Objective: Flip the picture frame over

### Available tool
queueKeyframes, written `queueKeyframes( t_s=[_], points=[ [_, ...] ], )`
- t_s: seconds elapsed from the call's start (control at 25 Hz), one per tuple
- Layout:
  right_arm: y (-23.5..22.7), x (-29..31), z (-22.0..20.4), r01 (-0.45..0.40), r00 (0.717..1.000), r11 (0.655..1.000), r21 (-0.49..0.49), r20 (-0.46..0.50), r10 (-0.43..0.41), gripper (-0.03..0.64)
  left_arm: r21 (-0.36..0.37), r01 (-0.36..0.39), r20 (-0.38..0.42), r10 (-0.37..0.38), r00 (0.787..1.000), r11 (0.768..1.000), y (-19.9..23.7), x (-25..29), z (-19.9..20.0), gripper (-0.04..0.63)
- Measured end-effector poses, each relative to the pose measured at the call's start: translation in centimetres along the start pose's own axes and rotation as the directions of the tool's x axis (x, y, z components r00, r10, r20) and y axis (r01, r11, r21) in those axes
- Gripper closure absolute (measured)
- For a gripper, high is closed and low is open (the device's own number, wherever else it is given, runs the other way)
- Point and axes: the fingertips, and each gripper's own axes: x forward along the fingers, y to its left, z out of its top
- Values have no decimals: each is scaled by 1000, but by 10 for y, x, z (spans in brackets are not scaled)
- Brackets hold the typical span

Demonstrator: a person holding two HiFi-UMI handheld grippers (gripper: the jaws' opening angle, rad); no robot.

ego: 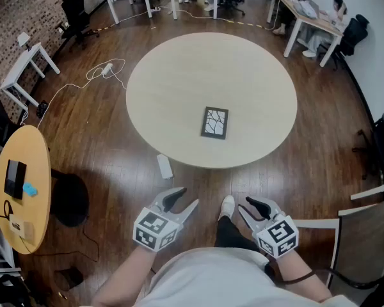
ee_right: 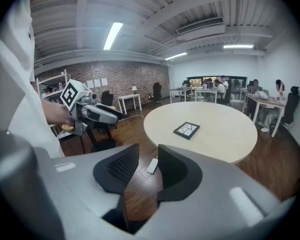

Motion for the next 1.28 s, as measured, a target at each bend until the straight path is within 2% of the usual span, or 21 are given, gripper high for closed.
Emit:
queueKeyframes(
  t_s=[0.12, 0.24, 0.36, 0.56, 0.88, 1.0, 1.12, 1.16, 1.28],
  points=[
    [-54, -6, 16, -8, 1000, 1000, -8, -1, 8, 494, 9, -25, -36, 25, 999, 1000, 9, 61, 22, 417],
    [-116, -4, 35, 22, 1000, 999, -34, 21, -22, 494, 12, -47, -63, 48, 997, 999, 31, 127, 44, 416],
    [-150, 0, 42, 40, 999, 999, -15, 12, -39, 494, 7, -73, -126, 74, 989, 997, 53, 178, 49, 416],
    [-169, 11, 45, 67, 997, 998, 10, -29, -66, 492, -8, -100, -245, 95, 965, 995, 85, 239, 33, 416],
    [-190, -10, 33, 138, 987, 978, 156, -105, -123, 494, 46, -186, -370, 190, 909, 981, 107, 315, -4, 416],
    [-185, -16, 31, 160, 984, 964, 211, -118, -137, 497, 55, -210, -383, 215, 899, 976, 108, 314, -13, 417],
    [-184, -12, 34, 175, 981, 962, 211, -118, -152, 499, 101, -255, -373, 274, 886, 962, 113, 306, -13, 439],
    [-184, -11, 35, 175, 981, 961, 213, -118, -152, 500, 115, -270, -375, 293, 880, 956, 113, 305, -13, 468],
    [-185, -8, 36, 168, 982, 962, 217, -121, -144, 502, 113, -296, -380, 316, 869, 948, 110, 306, -12, 486]
  ],
)
